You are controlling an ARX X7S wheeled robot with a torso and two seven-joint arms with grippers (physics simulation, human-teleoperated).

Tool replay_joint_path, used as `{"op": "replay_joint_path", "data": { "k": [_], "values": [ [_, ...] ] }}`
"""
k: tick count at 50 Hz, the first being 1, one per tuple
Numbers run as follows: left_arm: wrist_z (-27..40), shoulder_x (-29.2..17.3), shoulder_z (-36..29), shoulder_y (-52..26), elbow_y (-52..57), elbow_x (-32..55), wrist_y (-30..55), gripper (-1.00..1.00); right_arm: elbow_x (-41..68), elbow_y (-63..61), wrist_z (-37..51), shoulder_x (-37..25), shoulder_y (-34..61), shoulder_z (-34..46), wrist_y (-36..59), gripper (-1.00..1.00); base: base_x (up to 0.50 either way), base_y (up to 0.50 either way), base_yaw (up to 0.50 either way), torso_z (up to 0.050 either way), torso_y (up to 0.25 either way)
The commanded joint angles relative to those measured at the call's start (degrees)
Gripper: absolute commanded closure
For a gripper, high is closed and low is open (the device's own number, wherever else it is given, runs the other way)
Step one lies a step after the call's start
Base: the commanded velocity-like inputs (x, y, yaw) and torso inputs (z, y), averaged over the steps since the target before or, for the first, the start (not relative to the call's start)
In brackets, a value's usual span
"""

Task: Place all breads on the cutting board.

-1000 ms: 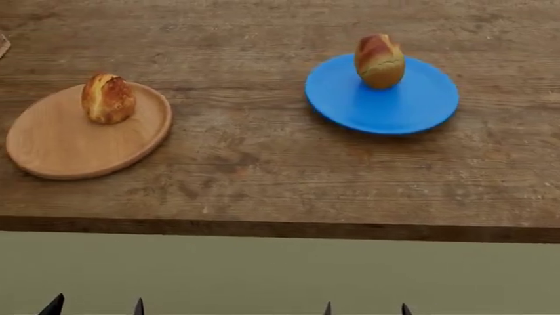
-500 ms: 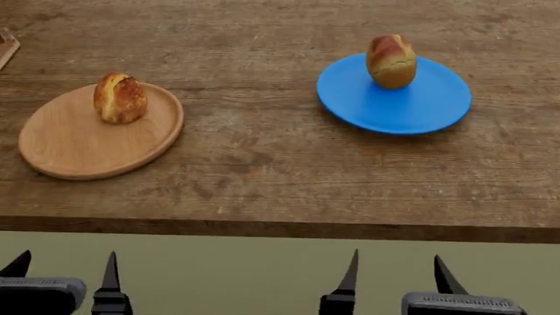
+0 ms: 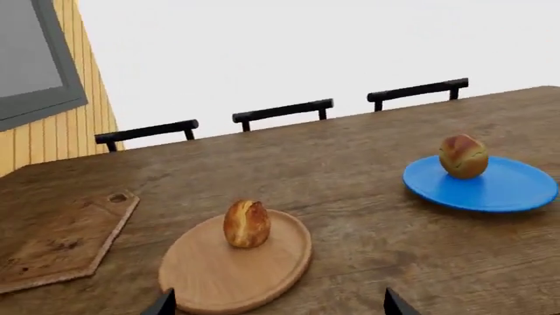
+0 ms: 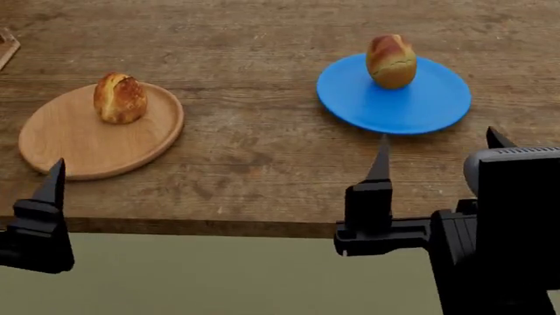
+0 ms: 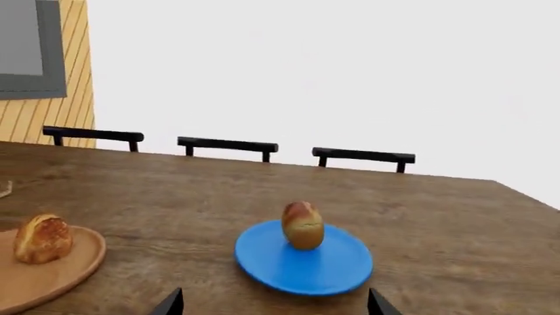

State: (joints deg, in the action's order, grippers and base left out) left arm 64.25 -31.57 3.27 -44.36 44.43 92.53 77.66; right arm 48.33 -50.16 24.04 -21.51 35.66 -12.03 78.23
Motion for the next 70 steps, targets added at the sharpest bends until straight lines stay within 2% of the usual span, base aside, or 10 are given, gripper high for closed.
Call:
{"op": "replay_joint_path", "data": {
  "k": [1,9,16,20,26,39,48,54,62,70],
  "values": [
    [18.95,-13.55,-3.21,-13.50,-2.38,29.79,-4.23,-1.00,32.54,2.72,21.27,-8.95,14.54,-3.21,10.85,-1.00,0.00,0.00,0.00,0.000,0.000],
    [23.19,-17.47,-11.67,-23.65,-4.46,34.95,-6.76,-1.00,49.61,8.90,34.50,-16.73,20.45,2.74,8.98,-1.00,0.00,0.00,0.00,0.000,0.000],
    [21.67,-17.92,-14.29,-29.93,-6.52,36.87,-8.13,-1.00,61.47,11.99,44.53,-22.43,29.94,11.72,4.32,-1.00,0.00,0.00,0.00,0.000,0.000],
    [19.10,-16.92,-12.61,-28.17,-7.79,33.50,-7.40,-1.00,57.32,11.35,41.26,-20.72,26.66,8.18,4.06,-1.00,0.00,0.00,0.00,0.000,0.000],
    [17.65,-16.24,-11.90,-25.83,-7.47,30.89,-7.26,-1.00,54.85,12.81,39.44,-19.00,28.08,9.19,3.79,-1.00,0.00,0.00,0.00,0.000,0.000],
    [19.67,-17.85,-16.18,-32.55,-9.63,33.78,-9.29,-1.00,56.92,13.85,42.19,-20.18,31.75,11.84,1.71,-1.00,0.08,0.00,0.00,0.000,0.000],
    [19.28,-19.41,-15.01,-31.67,-8.06,34.80,-11.41,-1.00,58.83,13.19,43.51,-21.28,31.13,12.49,0.33,-1.00,0.26,0.00,0.00,0.000,0.000],
    [18.79,-18.53,-16.84,-33.93,-9.41,35.44,-12.00,-1.00,56.51,14.02,41.12,-20.60,31.66,12.63,0.81,-1.00,0.26,0.00,0.00,0.000,0.000],
    [19.50,-18.14,-18.75,-34.39,-9.04,36.72,-13.66,-1.00,59.68,13.78,43.80,-21.92,33.58,14.12,-0.80,-1.00,0.26,-0.02,0.00,0.000,0.000],
    [17.70,-17.92,-18.50,-34.73,-9.51,37.19,-14.53,-1.00,54.98,14.77,40.91,-20.73,31.23,13.86,-0.13,-1.00,0.26,-0.04,0.00,0.000,0.000]
  ]
}}
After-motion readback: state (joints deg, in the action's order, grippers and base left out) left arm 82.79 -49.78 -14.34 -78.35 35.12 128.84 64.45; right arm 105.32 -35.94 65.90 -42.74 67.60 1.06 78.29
